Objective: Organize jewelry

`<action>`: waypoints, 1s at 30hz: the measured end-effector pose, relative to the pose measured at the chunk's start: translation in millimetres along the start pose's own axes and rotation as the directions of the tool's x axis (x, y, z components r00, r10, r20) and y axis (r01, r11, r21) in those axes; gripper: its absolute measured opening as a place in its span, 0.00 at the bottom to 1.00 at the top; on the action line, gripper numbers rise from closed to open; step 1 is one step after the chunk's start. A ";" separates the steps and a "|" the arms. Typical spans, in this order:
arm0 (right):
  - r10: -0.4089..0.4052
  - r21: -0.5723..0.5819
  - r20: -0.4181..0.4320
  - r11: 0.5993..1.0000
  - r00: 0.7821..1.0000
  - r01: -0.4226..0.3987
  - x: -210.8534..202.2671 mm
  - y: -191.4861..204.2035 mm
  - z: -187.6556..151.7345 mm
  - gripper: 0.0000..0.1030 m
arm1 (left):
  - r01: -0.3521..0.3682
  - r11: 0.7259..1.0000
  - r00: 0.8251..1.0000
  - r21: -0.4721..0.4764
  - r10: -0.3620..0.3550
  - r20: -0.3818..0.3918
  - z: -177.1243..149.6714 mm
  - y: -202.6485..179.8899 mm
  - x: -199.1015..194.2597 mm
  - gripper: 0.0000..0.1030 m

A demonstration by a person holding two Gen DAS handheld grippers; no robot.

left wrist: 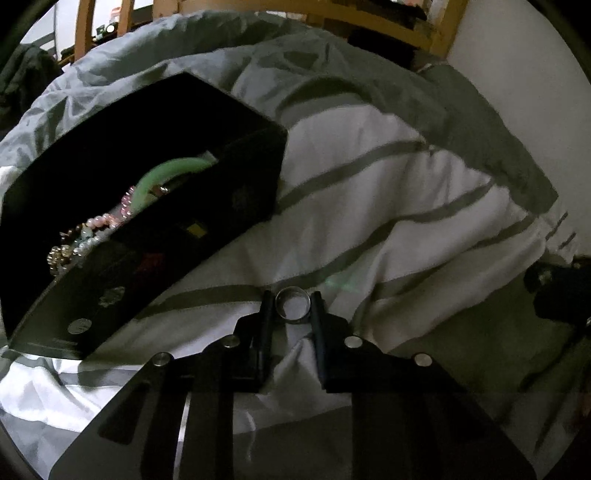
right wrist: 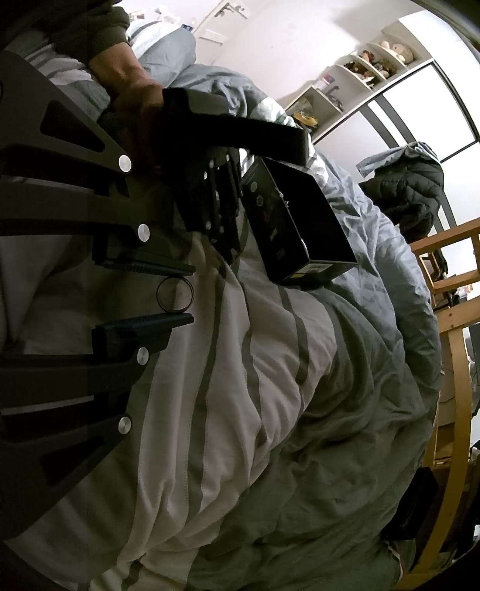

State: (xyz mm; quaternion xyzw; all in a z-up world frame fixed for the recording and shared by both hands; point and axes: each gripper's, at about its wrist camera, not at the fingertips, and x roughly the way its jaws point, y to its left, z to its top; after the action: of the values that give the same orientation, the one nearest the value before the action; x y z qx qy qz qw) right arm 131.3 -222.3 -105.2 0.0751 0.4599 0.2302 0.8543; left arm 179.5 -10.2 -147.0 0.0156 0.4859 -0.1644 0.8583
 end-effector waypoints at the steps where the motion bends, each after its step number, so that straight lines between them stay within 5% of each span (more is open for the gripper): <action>1: 0.000 0.000 0.001 1.000 1.000 0.000 -0.1 -0.1 0.1 0.20 | 0.002 1.000 1.000 -0.010 -0.002 0.009 1.6 2.3 -2.4 0.19; 10: -0.008 -0.005 0.035 1.000 0.999 0.008 -6.9 -0.1 0.4 0.20 | 0.013 1.000 0.993 -0.023 -0.010 0.117 6.2 4.9 -52.0 0.19; 16: -0.078 -0.068 0.087 0.994 0.993 0.084 -14.7 14.4 4.3 0.20 | -0.013 0.999 0.984 -0.042 0.020 0.175 17.1 13.3 -79.9 0.19; 30: -0.094 -0.220 0.137 0.968 0.986 0.123 8.0 73.4 81.5 0.20 | -0.076 0.980 0.965 -0.185 0.119 0.232 33.3 79.8 -128.3 0.19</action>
State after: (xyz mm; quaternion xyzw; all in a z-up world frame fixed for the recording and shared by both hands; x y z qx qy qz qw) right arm 178.2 -147.0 -40.2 -0.0342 0.3792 0.2289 0.8959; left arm 170.1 93.4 -32.4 -0.0558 0.3888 -0.0791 0.9162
